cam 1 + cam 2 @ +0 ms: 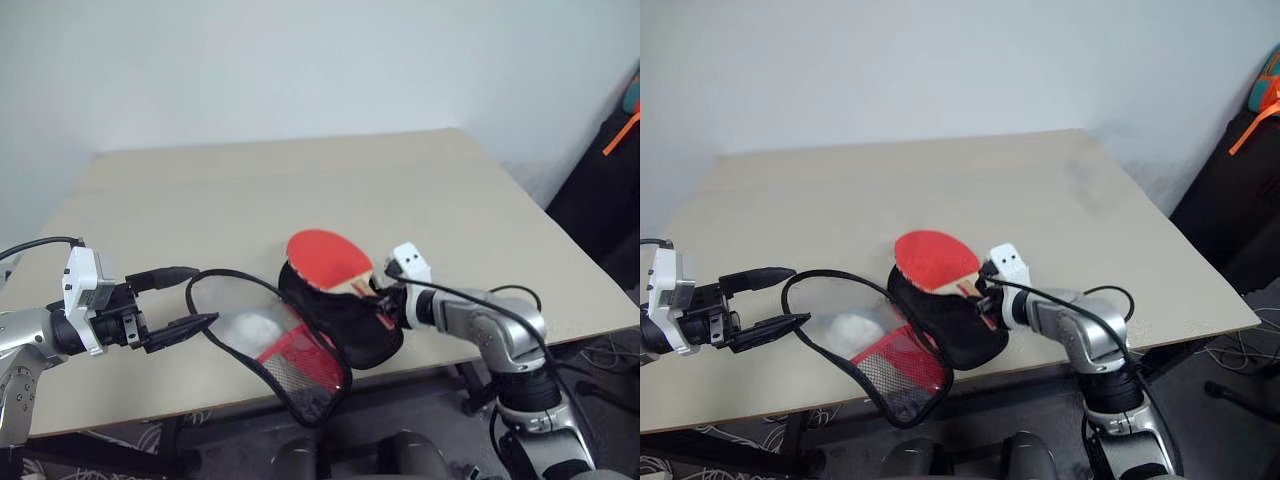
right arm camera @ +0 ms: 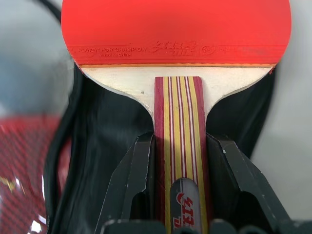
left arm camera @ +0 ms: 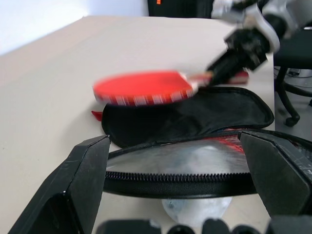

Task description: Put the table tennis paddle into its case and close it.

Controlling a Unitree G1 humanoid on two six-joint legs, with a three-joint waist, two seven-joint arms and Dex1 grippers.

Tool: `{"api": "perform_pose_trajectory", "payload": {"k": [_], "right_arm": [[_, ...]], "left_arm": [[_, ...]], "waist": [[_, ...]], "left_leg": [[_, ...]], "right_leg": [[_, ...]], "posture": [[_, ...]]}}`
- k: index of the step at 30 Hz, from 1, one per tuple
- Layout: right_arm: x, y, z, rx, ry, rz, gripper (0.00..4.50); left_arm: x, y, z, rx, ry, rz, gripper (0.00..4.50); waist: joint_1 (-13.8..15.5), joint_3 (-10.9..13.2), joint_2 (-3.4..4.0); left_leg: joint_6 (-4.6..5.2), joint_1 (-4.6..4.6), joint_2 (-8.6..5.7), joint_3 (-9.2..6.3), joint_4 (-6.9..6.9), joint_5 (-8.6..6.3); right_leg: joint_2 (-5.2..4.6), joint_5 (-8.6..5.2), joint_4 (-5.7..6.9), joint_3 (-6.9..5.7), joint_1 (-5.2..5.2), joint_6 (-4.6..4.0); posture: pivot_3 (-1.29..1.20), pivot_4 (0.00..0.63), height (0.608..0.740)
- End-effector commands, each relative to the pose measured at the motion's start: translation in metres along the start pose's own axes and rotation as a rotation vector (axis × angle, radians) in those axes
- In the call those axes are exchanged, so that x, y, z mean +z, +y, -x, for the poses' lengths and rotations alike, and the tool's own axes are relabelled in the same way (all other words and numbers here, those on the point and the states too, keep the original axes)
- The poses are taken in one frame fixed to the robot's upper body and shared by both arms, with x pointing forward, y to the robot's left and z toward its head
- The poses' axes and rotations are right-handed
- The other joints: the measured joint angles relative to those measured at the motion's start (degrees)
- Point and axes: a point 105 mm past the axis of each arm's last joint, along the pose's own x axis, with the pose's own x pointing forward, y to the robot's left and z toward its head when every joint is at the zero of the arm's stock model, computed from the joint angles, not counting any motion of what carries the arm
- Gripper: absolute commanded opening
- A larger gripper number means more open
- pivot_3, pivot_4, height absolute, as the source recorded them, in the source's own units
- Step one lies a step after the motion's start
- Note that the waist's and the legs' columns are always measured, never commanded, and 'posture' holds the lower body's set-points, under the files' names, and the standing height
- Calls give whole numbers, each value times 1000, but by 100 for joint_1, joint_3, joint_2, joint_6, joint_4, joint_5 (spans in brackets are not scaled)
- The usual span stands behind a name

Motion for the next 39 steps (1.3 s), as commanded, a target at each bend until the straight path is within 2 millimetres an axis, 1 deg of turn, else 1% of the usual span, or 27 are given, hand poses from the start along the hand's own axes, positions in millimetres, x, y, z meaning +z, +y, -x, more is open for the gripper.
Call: {"api": "perform_pose_trajectory", "payload": {"k": [1,5,13,20,26,39], "right_arm": [[16,6,2,-6,-60,33,1125],[10,7,-4,-9,-39,19,1125],[3,-1,-9,-70,1,-15,1125],[-2,-5,1,-81,24,-13,1125],[-5,0,5,-72,36,-9,1125],[-3,9,1,-57,44,-14,1125]], "left_arm": [[8,0,0,-1,-5,-40,4500],[8,1,-1,0,-6,-42,4500],[9,1,-1,2,-8,-43,4500],[8,-1,2,12,-4,-42,4500],[8,0,2,16,-4,-42,4500],[8,0,2,16,-5,-46,4500]], "waist": [[0,0,0],[3,0,-1],[4,-2,-3],[9,-4,-6],[10,-4,-6],[7,-4,-7]], "left_leg": [[-1,0,1,1,0,1],[-2,0,3,0,-1,1],[-5,3,6,1,-3,3],[-6,4,5,-1,-3,3],[-6,4,4,-3,-4,3],[-6,4,5,-2,-6,3]], "right_leg": [[1,0,0,0,-1,0],[3,0,0,0,0,-1],[5,1,0,0,1,-1],[4,1,-1,0,2,-2],[4,0,-2,-1,2,-2],[4,0,-2,-1,1,-2]], "posture": [[0,0,706],[0,0,706],[0,0,706],[0,0,706],[0,0,706],[0,0,706]]}}
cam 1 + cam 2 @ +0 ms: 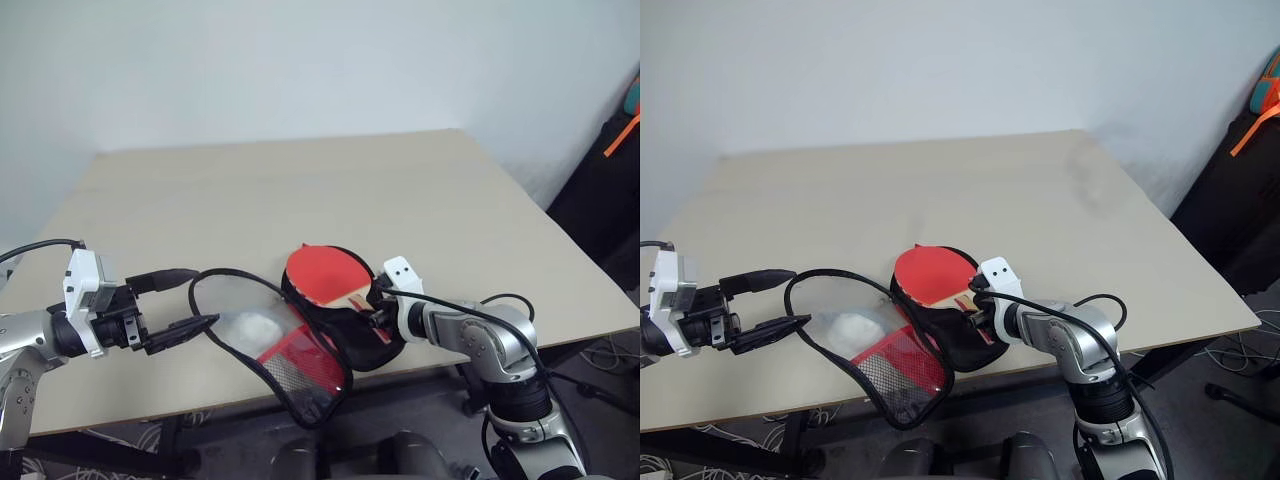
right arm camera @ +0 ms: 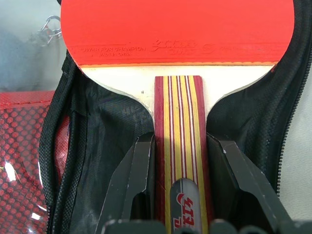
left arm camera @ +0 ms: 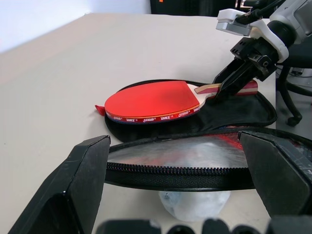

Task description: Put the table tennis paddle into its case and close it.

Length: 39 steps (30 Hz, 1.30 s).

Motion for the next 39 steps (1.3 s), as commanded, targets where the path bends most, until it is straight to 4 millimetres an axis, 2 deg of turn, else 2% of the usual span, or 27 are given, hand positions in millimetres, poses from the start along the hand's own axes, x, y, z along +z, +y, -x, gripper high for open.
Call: {"api": "perform_pose_trajectory", "payload": {"k": [1,2,12,21,27,31,36,39], "right_arm": [[4,3,3,-6,-9,3,1125],[4,3,3,-5,-5,3,1125],[10,15,3,45,-20,-26,4479],[33,23,18,146,-116,-13,4479],[56,1,53,173,-193,100,4479],[69,-14,78,186,-250,236,4479],[79,-45,96,124,-278,334,4479],[83,-62,105,77,-281,363,4479]], "left_arm": [[11,2,2,8,-14,-52,4500],[11,2,2,8,-15,-53,4500],[11,4,0,5,-15,-54,4500],[9,6,0,10,-12,-56,4500],[6,10,8,24,5,-43,4500],[-4,11,14,37,26,-13,4500],[-16,10,17,53,33,32,4500],[-14,9,21,63,16,41,4500]], "waist": [[-1,0,0],[-1,0,0],[-5,0,-1],[-5,0,0],[-2,0,-1],[-4,1,1],[-2,0,-1],[4,1,-3]], "left_leg": [[0,0,0,0,0,0],[0,0,0,0,0,0],[-4,0,4,2,-3,2],[-4,0,4,2,-4,2],[-4,0,1,-1,-5,1],[-3,0,2,-1,-7,1],[-1,3,3,-4,-6,0],[1,3,2,-7,-2,0]], "right_leg": [[0,0,0,0,0,0],[0,0,0,0,0,0],[5,0,0,0,-2,0],[5,0,0,1,-3,0],[4,0,-7,0,-2,-1],[5,0,-8,1,-3,-1],[5,0,-10,0,0,-1],[2,0,-10,-1,1,-1]], "posture": [[0,0,706],[0,0,706],[0,0,706],[0,0,706],[0,0,706],[0,0,706],[0,0,706],[0,0,706]]}}
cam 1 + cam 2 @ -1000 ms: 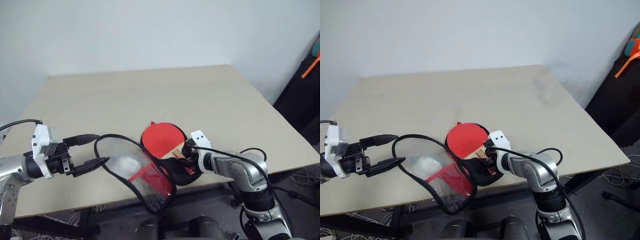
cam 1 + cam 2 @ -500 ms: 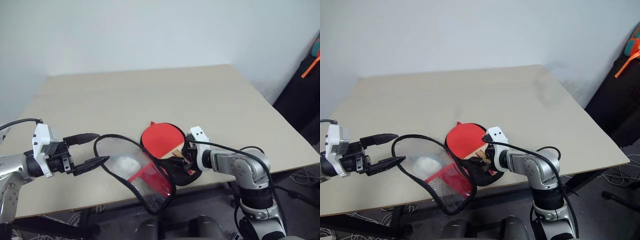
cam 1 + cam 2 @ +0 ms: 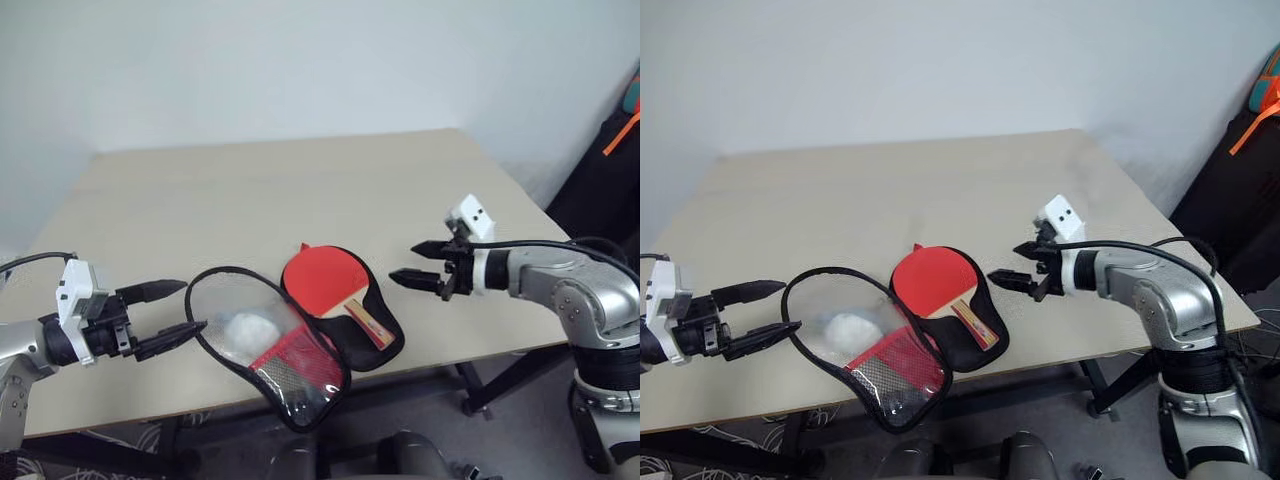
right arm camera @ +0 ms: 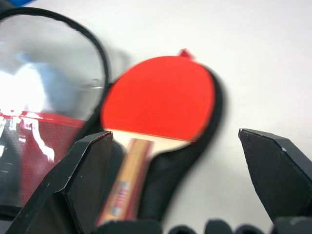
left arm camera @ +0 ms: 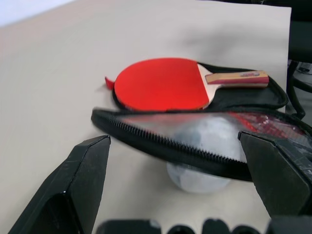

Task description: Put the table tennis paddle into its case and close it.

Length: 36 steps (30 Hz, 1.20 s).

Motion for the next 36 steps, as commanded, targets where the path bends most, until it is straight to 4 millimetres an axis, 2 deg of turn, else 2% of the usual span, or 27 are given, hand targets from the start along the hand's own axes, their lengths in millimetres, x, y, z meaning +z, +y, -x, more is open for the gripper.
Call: {"api": "perform_pose_trajectory", "payload": {"k": [1,4,9,15,18,22,25,32,36], "right_arm": [[16,-15,13,-40,-44,85,4479],[11,-22,15,-58,-31,81,4479],[1,-21,11,-52,-14,63,4479],[-1,-18,7,-42,-15,59,4479],[-1,-20,8,-48,-15,57,4479],[-4,-24,9,-68,-10,50,4500],[-3,-24,11,-72,-12,48,4500],[-4,-23,11,-81,-13,43,4500],[-3,-22,11,-85,-17,42,4500]], "left_arm": [[15,2,11,29,-52,-37,4500],[32,6,24,66,-121,-38,4500],[54,8,41,93,-232,-3,4500],[25,3,36,94,-137,47,4500],[10,9,28,148,-122,54,4500],[7,10,21,152,-128,71,3525],[-3,17,16,182,-105,116,2440],[-6,6,-15,134,-131,130,34],[-1,-2,-32,92,-156,127,34]], "waist": [[-3,1,-2],[-3,0,-4],[1,1,-3],[0,1,-2],[11,1,-2],[7,0,-9],[7,0,-8],[9,-1,-10],[7,-1,-10]], "left_leg": [[0,0,0,-1,2,0],[0,-2,5,-4,2,0],[1,-1,4,-7,6,0],[2,-1,3,-9,9,-1],[2,0,1,-10,10,-1],[2,-2,1,-13,12,-1],[2,-2,1,-12,12,-1],[5,-2,0,-11,15,-3],[6,-3,-1,-11,17,-3]], "right_leg": [[0,0,0,0,0,0],[0,0,1,-1,-1,-1],[-2,-1,0,-2,0,-1],[-4,-1,1,-5,2,-1],[-5,-1,0,-7,2,-2],[-5,-1,1,-7,2,-3],[-5,-1,2,-7,3,-3],[-5,0,2,-5,7,-1],[-6,1,2,-5,9,-1]], "posture": [[0,0,706],[0,0,706],[0,0,706],[0,0,706],[0,0,706],[0,0,706],[0,0,706],[0,0,706],[0,0,706]]}}
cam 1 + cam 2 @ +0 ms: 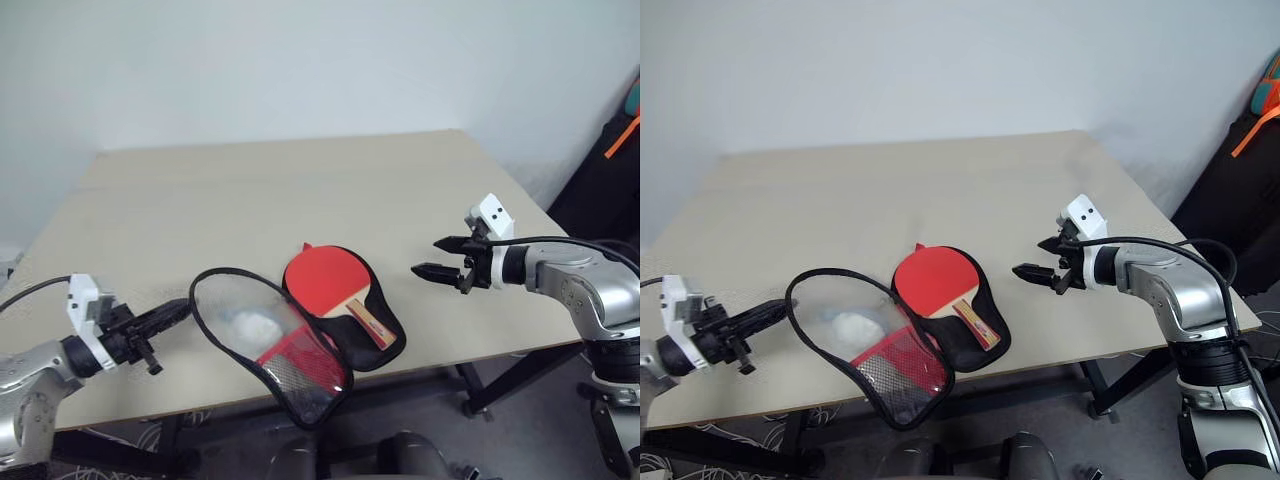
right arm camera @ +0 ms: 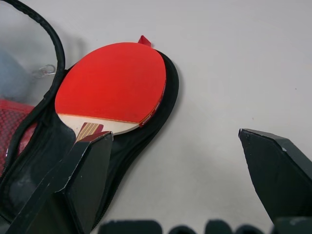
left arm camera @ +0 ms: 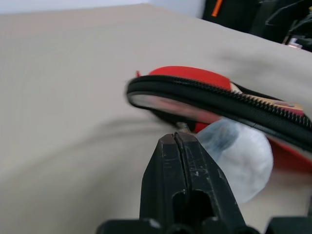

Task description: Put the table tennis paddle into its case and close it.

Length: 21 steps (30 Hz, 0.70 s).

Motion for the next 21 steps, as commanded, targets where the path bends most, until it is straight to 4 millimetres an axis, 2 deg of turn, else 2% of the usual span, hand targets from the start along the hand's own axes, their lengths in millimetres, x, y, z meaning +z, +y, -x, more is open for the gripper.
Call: {"api": "perform_pose_trajectory", "payload": {"k": [1,8,16,21], "right_arm": [[13,-1,6,-19,-43,31,4500],[13,-8,12,-48,-45,33,4500],[20,-17,16,-86,-62,45,4500],[20,-21,16,-107,-72,36,4500]], "left_arm": [[14,-7,-11,-33,-35,-50,34],[25,-30,-45,-142,-87,-10,34],[21,-60,-98,-211,-78,8,34],[20,-58,-126,-157,-67,26,34]], "waist": [[-6,0,0],[6,0,0],[23,-1,-1],[72,-1,-2]], "left_leg": [[0,0,0,0,0,0],[2,0,-2,0,5,1],[7,0,-8,-3,12,3],[13,-1,-8,-4,17,6]], "right_leg": [[0,0,1,0,0,0],[3,1,1,0,7,0],[8,2,5,1,14,2],[12,2,7,3,16,2]], "posture": [[0,0,706],[0,0,706],[0,0,706],[0,0,706]]}}
